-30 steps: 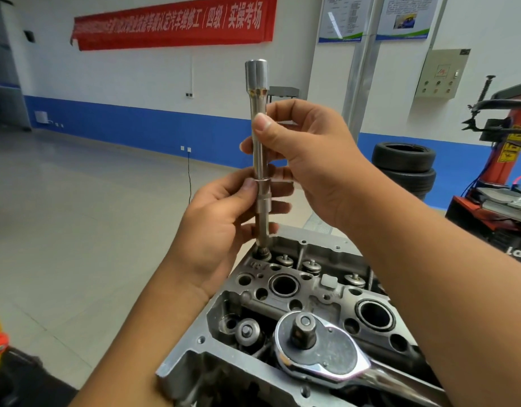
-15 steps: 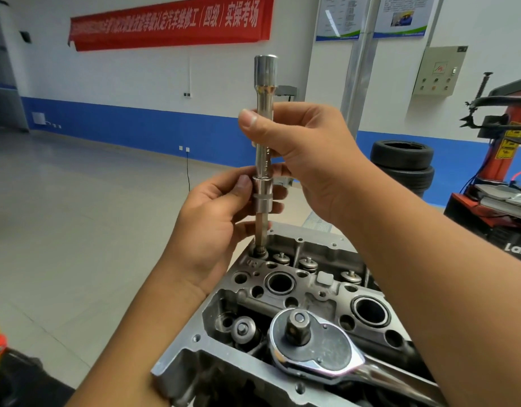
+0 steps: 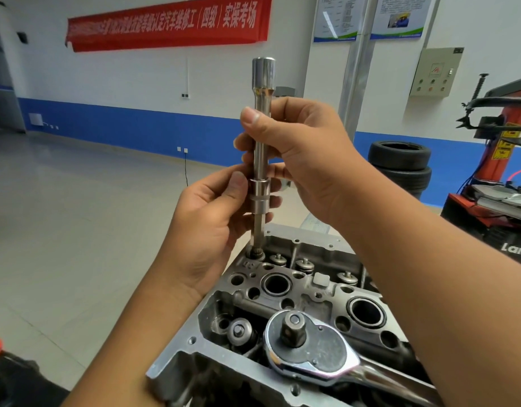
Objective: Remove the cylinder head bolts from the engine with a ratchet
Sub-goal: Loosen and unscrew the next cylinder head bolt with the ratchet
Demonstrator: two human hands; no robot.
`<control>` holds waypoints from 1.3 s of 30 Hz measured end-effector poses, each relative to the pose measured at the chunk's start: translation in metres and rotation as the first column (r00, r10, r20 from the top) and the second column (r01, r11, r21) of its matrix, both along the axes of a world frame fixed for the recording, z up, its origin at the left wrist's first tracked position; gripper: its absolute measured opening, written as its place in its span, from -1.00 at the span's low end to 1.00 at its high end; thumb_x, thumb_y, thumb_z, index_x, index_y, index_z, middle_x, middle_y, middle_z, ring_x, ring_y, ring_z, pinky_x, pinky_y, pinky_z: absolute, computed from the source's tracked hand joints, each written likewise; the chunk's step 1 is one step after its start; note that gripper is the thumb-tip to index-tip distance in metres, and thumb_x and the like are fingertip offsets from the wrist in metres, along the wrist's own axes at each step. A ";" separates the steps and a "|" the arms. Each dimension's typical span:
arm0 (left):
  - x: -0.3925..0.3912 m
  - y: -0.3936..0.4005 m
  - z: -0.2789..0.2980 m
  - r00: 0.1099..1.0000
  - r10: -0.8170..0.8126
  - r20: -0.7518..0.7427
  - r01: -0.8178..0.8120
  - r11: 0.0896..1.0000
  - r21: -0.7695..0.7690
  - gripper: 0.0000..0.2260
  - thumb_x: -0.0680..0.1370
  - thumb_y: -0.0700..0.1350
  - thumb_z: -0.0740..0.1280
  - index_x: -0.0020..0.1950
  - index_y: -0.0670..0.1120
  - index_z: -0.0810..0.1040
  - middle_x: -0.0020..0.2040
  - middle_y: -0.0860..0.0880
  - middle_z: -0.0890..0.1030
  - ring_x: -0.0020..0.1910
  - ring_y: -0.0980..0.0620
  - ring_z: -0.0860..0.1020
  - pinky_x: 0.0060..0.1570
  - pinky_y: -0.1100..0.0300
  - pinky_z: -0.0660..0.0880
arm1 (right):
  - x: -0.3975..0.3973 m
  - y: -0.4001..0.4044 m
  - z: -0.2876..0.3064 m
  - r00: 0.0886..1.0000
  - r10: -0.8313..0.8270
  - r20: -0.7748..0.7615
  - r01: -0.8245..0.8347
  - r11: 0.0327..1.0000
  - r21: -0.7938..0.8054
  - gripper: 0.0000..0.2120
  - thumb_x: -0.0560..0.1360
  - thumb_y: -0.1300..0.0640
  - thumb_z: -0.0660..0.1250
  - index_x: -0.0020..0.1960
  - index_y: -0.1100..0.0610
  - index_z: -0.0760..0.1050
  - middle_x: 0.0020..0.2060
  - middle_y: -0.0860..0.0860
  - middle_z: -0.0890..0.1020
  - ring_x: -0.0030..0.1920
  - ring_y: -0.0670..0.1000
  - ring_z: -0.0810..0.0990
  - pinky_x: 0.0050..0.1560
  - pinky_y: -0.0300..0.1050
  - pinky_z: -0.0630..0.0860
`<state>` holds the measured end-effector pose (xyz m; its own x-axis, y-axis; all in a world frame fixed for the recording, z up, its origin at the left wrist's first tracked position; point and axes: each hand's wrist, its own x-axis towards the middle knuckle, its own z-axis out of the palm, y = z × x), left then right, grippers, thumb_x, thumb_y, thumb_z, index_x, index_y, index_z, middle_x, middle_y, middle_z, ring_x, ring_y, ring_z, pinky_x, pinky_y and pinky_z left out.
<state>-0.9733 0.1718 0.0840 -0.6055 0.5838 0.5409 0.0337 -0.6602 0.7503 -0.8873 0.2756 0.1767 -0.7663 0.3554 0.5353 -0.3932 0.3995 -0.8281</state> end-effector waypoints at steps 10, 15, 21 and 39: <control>-0.001 0.000 0.000 0.980 0.197 -0.025 -0.198 0.980 -0.032 -0.52 0.24 0.00 0.59 0.10 -0.13 0.64 -0.12 -0.10 0.73 -0.11 -0.08 0.69 -0.09 0.10 0.62 | 0.000 0.003 0.000 0.994 -0.105 -0.006 0.105 0.993 0.055 -0.81 0.50 0.03 0.54 -0.05 0.13 0.62 -0.19 0.02 0.76 -0.16 -0.02 0.73 -0.02 0.05 0.67; 0.001 -0.002 0.001 0.997 -0.054 0.047 0.057 0.995 -0.081 -0.71 0.55 -0.05 0.33 0.18 -0.17 0.66 0.04 -0.27 0.72 -0.02 -0.21 0.72 -0.09 0.03 0.67 | -0.001 0.004 0.000 0.998 -0.061 0.009 0.061 0.997 0.048 -0.86 0.60 0.07 0.43 -0.02 0.16 0.65 -0.15 0.07 0.76 -0.14 -0.01 0.72 -0.10 0.02 0.69; 0.001 0.000 0.000 0.989 0.146 -0.033 -0.147 0.988 -0.045 -0.62 0.33 -0.04 0.55 0.10 -0.11 0.65 -0.10 -0.12 0.73 -0.12 -0.11 0.71 -0.14 0.09 0.63 | 0.001 0.000 -0.002 0.998 -0.045 0.037 0.042 0.996 0.074 -0.89 0.54 0.07 0.50 -0.06 0.10 0.64 -0.16 0.06 0.77 -0.06 0.08 0.75 0.05 0.14 0.67; -0.003 0.000 -0.001 0.979 0.199 -0.040 -0.200 0.979 -0.032 -0.69 0.32 -0.02 0.61 0.00 -0.03 0.67 -0.13 -0.13 0.71 -0.13 -0.12 0.69 -0.13 0.06 0.63 | -0.001 0.001 -0.003 0.994 -0.084 0.064 0.080 0.995 0.066 -0.80 0.52 0.05 0.52 -0.04 0.16 0.59 -0.18 0.03 0.77 -0.08 0.03 0.76 -0.03 0.01 0.65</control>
